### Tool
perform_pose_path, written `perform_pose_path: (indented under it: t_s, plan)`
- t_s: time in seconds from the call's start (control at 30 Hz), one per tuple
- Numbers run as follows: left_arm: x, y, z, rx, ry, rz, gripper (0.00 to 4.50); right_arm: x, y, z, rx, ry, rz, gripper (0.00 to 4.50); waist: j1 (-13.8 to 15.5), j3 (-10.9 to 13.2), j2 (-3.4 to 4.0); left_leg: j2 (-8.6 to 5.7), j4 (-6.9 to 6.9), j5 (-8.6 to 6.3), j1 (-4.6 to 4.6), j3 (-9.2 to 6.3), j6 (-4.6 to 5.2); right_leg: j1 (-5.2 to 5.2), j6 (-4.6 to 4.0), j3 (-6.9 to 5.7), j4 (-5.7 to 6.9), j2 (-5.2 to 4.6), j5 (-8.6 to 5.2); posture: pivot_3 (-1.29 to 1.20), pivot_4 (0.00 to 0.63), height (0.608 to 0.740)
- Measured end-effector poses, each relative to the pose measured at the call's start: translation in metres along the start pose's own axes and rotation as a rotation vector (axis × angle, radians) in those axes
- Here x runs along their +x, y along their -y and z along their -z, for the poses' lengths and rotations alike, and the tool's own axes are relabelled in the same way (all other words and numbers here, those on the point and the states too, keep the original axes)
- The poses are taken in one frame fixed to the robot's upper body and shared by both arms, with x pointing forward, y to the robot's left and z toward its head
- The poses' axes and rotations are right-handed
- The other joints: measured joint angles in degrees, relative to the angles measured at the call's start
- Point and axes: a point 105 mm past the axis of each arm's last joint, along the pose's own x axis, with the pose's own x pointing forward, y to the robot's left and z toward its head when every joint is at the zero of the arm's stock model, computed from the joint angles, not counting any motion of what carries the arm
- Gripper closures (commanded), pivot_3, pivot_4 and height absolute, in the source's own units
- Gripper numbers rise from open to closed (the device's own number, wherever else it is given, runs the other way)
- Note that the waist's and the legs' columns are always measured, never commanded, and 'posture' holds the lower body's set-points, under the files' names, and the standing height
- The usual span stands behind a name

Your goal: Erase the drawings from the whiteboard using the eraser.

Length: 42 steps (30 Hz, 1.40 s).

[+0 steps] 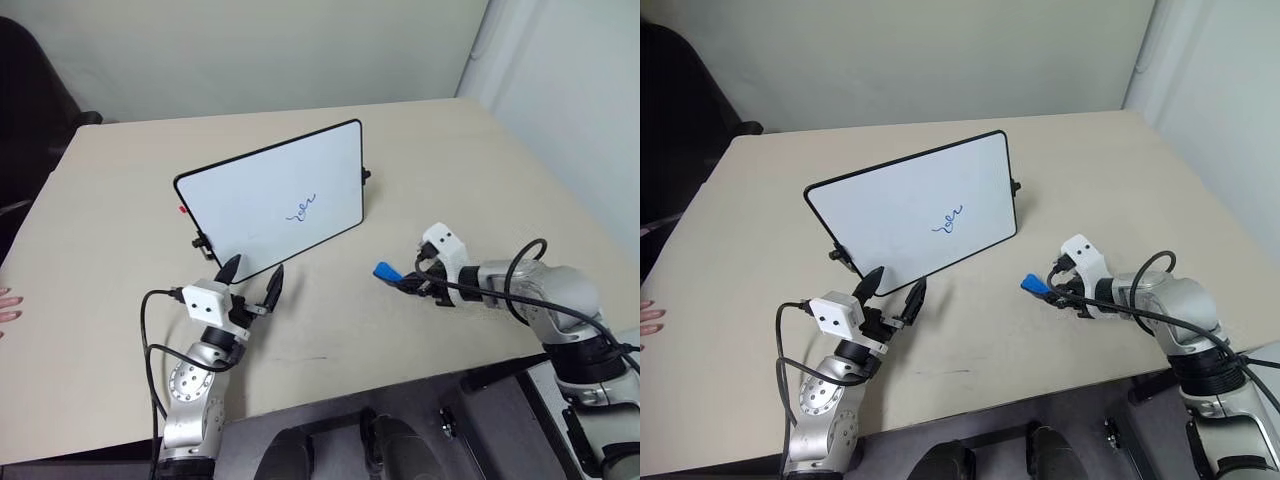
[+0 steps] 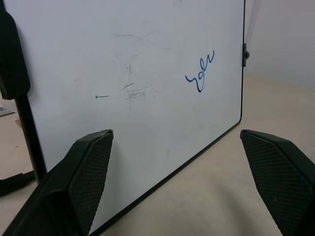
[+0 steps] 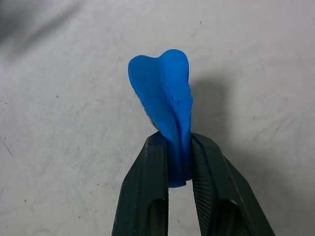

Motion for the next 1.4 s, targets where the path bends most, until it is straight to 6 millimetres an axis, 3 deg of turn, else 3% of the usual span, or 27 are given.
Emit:
perform_pose_path:
  t_s: [0.17,0.3,0.43,0.53,0.63,0.8,1.1,1.4]
  plan:
    - [0.000,-0.001,0.000,0.000,0.001,-0.003,0.00,-0.001,-0.012,-0.029,-0.047,0.153,-0.037,4.15,0.0,0.0,0.00,0.00,0.01,0.00,0.01,0.00,0.00,0.01,-0.01,0.00,0.01,0.01,0.01,0.00,0.150,0.740]
    - [0.000,-0.001,-0.001,0.000,0.003,-0.002,0.00,0.014,-0.019,-0.059,-0.044,0.279,-0.035,4.15,-0.3,0.0,0.00,0.02,0.01,0.00,0.03,-0.01,0.00,-0.04,-0.08,0.00,0.03,0.00,0.08,0.00,0.150,0.740]
    - [-0.002,-0.003,0.000,0.000,-0.001,-0.009,0.00,0.031,-0.020,-0.076,-0.007,0.347,-0.003,4.15,-0.2,0.0,0.00,0.03,-0.02,0.00,0.01,-0.04,0.00,-0.11,-0.11,-0.01,0.04,0.00,0.10,0.00,0.150,0.740]
    - [-0.002,-0.004,-0.001,-0.006,0.002,-0.012,0.00,0.043,-0.029,-0.096,-0.003,0.419,-0.009,4.15,-0.3,0.0,0.00,0.04,-0.03,-0.01,-0.06,-0.04,-0.02,-0.23,-0.67,-0.01,0.07,0.00,0.45,0.00,0.150,0.740]
    - [-0.002,-0.005,-0.001,-0.007,0.001,-0.012,0.00,0.050,-0.032,-0.112,-0.029,0.455,0.004,4.15,-0.2,0.0,0.00,0.03,-0.04,-0.03,-0.09,-0.04,-0.04,-0.24,-0.69,-0.02,0.04,-0.02,0.44,0.00,0.150,0.740]
    - [-0.003,-0.006,-0.002,-0.004,0.001,-0.013,0.00,0.066,-0.030,-0.122,-0.010,0.463,0.036,4.15,-0.2,0.0,0.00,0.03,-0.05,-0.10,-0.13,-0.04,-0.08,-0.32,-0.76,-0.02,0.05,-0.03,0.39,0.00,0.150,0.740]
    - [-0.003,-0.006,-0.005,0.002,0.008,-0.014,0.00,0.090,-0.019,-0.116,0.006,0.411,0.117,4.15,-0.4,0.0,0.00,0.04,-0.08,-0.12,-0.21,-0.05,-0.10,-0.42,-0.89,-0.02,0.10,-0.03,0.41,0.00,0.150,0.740]
    - [-0.003,-0.006,-0.004,0.002,0.005,-0.013,0.00,0.103,-0.036,-0.123,-0.085,0.394,0.111,4.15,-1.2,0.0,0.00,0.06,-0.08,-0.09,-0.19,-0.07,-0.12,-0.47,-0.99,-0.03,0.16,-0.01,0.50,0.00,0.150,0.740]
